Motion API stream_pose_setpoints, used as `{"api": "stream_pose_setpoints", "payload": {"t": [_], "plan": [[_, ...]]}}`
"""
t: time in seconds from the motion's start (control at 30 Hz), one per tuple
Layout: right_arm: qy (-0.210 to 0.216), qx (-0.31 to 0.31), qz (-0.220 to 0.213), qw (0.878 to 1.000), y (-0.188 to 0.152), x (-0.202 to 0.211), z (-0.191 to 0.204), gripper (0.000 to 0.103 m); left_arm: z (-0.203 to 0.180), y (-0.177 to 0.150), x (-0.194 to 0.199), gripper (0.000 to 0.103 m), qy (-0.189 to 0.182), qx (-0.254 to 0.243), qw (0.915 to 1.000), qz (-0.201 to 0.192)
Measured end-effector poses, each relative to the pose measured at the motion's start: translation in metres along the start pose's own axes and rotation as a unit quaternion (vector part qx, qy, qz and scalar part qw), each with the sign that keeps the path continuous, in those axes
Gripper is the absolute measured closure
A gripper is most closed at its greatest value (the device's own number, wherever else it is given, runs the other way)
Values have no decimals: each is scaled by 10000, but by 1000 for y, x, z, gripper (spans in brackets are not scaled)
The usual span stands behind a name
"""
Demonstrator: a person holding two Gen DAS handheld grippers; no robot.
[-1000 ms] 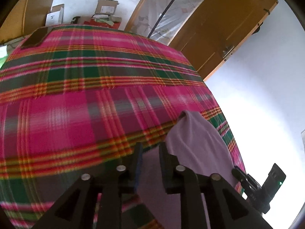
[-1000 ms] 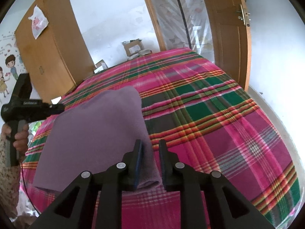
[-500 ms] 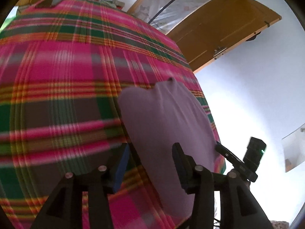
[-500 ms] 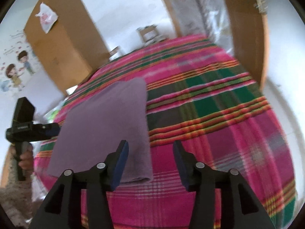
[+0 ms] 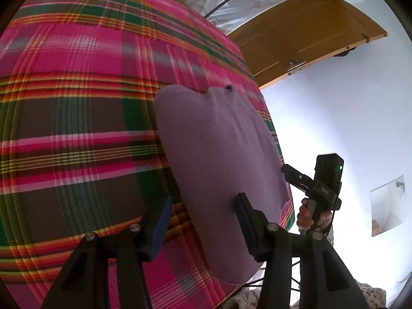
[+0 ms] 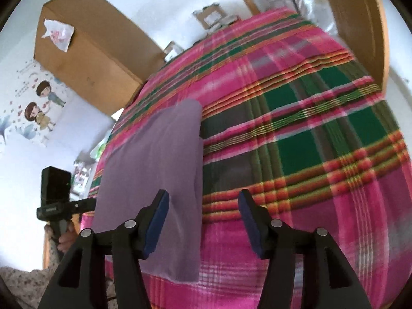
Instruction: Fold clothes
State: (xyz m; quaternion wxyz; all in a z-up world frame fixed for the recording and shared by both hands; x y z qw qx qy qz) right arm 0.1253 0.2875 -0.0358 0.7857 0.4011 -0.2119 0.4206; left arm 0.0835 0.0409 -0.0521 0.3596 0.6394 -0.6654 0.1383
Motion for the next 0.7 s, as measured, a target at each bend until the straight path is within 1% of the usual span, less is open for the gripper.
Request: {"api": "stream_pose_setpoints", "payload": {"t": [0.13,0.3,0.43,0.5,0.6,0.7], "plan": [[77,54,247,9997,4,-7,-4,43,3,0,-2,49,-50,111,9999,50],[304,117,515,9981,10,-17,-1,39,7,1,-6,47,-159,260,9994,131],[360,138,761,9964,10,-18,-1,37,9,1,-10,46,-325,405,9985,199],[415,159,917,9948,10,-22,0,36,11,1,-12,43,-434,563,9972,225],[548,197,1105,9922,11,-25,2,27,14,-5,-11,42,-596,738,9951,265],[681,234,1292,9890,12,-28,4,27,16,-8,-10,42,-730,868,9931,287]]}}
Point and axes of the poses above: each gripper's, at about its wrist camera, not at the fingertips, and x roughly against the way its jaws point, z to its left, y to its top, the point moved 9 cm from there along -x, roughly the way its jaws point
